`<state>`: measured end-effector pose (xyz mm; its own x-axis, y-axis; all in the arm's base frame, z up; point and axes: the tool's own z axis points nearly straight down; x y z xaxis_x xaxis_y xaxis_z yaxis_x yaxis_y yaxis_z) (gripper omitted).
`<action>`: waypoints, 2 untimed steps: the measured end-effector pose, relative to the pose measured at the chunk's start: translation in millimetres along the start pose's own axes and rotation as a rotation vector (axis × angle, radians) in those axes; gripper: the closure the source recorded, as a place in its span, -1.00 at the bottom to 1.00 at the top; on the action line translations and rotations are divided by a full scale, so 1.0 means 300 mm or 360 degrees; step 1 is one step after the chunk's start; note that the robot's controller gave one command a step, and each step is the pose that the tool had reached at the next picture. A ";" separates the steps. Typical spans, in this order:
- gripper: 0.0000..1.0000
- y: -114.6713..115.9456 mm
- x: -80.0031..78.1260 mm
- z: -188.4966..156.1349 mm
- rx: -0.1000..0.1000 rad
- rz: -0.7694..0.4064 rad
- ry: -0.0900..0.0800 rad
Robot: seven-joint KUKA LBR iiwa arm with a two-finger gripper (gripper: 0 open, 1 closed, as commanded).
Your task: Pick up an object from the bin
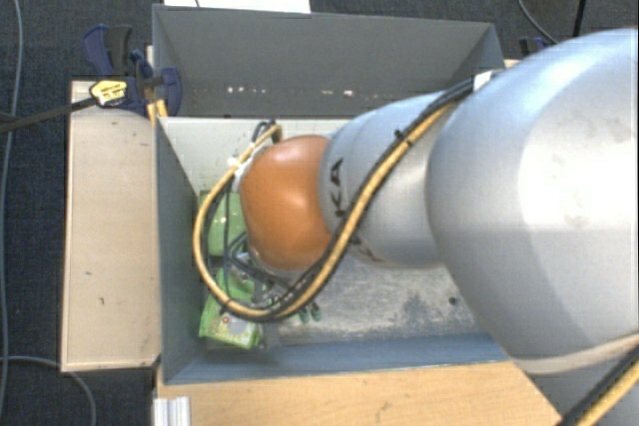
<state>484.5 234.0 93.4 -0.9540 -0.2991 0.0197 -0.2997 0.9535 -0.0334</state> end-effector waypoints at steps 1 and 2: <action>1.00 -0.001 0.002 -0.007 0.0000 0.0003 0.0001; 1.00 -0.001 0.004 -0.028 -0.0001 0.0005 0.0003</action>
Offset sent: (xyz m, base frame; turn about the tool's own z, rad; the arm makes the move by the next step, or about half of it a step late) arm 0.0000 0.0000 0.0278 0.0000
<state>483.7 233.7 101.8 -0.9549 -0.2963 0.0212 -0.2968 0.9544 -0.0331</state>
